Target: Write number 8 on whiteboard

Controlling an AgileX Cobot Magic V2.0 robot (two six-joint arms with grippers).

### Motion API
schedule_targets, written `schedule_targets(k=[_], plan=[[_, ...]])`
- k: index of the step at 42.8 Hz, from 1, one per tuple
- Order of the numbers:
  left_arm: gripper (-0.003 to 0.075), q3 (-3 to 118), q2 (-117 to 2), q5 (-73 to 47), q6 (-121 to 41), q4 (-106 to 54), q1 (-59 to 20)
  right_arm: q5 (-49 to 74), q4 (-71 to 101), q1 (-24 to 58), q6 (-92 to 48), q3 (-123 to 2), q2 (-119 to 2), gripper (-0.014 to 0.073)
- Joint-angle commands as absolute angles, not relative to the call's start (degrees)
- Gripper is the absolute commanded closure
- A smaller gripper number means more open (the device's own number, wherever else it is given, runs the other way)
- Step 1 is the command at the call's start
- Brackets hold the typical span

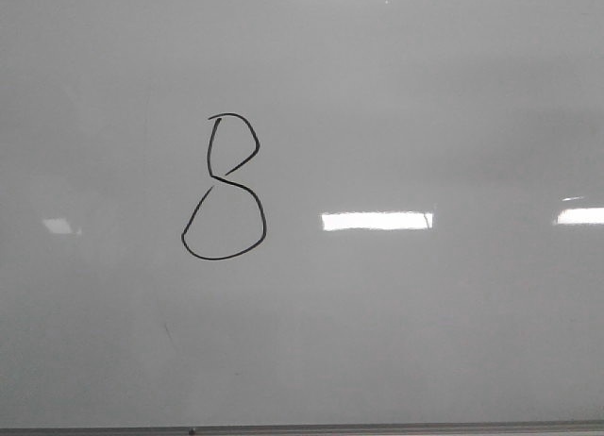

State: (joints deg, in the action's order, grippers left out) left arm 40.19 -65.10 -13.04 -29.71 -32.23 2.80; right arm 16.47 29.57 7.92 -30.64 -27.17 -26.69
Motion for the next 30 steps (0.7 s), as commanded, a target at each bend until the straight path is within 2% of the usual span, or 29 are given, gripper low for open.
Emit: schedule_targets(k=[1,11,21,30], plan=[[0.0442,39.7,-57.5,-9.9,-29.3,-31.6,3.0,12.7,29.8,7.7,-30.8,-28.6,-26.7,0.0662],[0.0739,29.0,-40.5,-9.2,-29.3,-32.0,3.0,12.9,31.7,7.7,-30.8,-24.5,-20.9,0.0662],[0.0741,19.9,-19.3,-9.2,-29.3,-33.5,3.0,11.9,32.3,7.7,-30.8,-17.2,-9.7,0.0662],[0.0741,16.8,-6.9,-9.1,-29.3,-33.9,3.0,10.1,32.3,7.7,-30.8,-16.8,-7.4,0.0662]])
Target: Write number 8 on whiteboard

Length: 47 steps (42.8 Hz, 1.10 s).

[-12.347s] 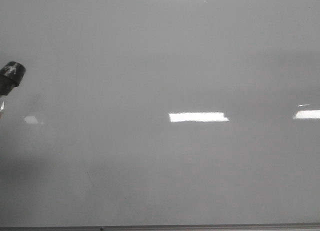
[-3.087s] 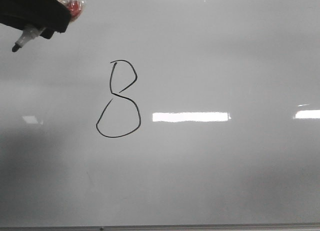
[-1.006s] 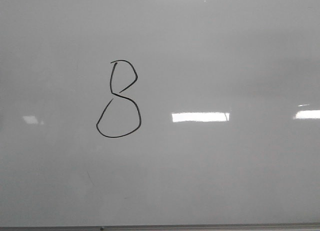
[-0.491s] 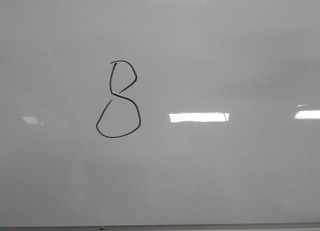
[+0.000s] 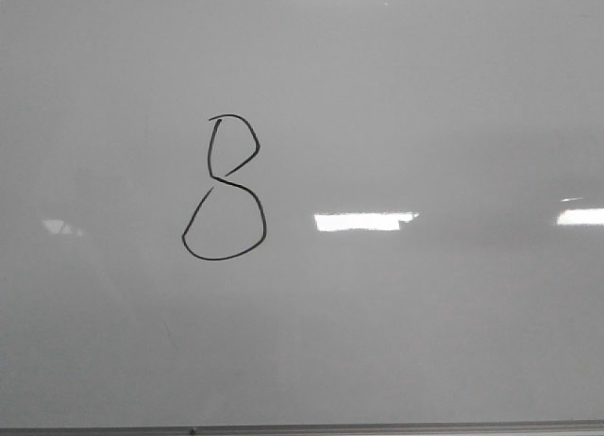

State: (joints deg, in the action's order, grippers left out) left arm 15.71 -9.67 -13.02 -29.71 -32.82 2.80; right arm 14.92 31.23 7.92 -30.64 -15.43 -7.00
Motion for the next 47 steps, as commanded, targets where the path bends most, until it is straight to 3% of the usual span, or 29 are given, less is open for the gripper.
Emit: schedule_targets(k=[1,42,47], plan=[[0.0741,16.8,-6.0,-9.0,-29.3,-33.9,3.0,10.1,32.3,7.7,-30.8,-16.8,-7.4,0.0662],[0.0741,16.2,-3.6,-7.5,-29.3,-34.2,3.0,10.1,32.3,7.7,-30.8,-16.8,-7.5,0.0662],[0.0741,15.0,-2.4,-7.7,-17.9,-22.3,3.0,10.1,32.3,7.7,-30.8,-16.8,-7.5,0.0662]])
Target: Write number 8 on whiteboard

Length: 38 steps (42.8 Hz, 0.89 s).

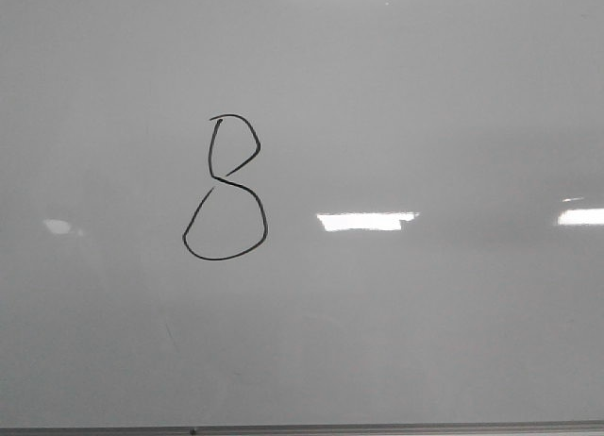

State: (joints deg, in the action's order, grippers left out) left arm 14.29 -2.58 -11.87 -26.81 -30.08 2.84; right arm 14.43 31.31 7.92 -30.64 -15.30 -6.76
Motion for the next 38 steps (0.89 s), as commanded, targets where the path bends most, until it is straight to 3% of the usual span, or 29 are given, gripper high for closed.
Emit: schedule_targets(k=[1,6,24,38], plan=[[0.0741,14.6,-2.1,-7.7,-13.8,-18.9,2.9,10.1,32.3,7.7,-30.8,-16.8,-7.5,0.0662],[0.0741,12.0,-0.2,-7.6,-2.0,-8.1,2.3,10.1,32.3,7.7,-30.8,-16.8,-7.5,0.0662],[0.0741,-1.2,1.2,-3.4,-1.9,-4.3,1.5,10.1,32.3,7.7,-30.8,-16.8,-7.5,0.0662],[0.0741,-1.1,1.2,-3.6,-1.9,-3.5,-0.8,10.1,32.3,7.7,-30.8,-16.8,-7.5,0.0662]])
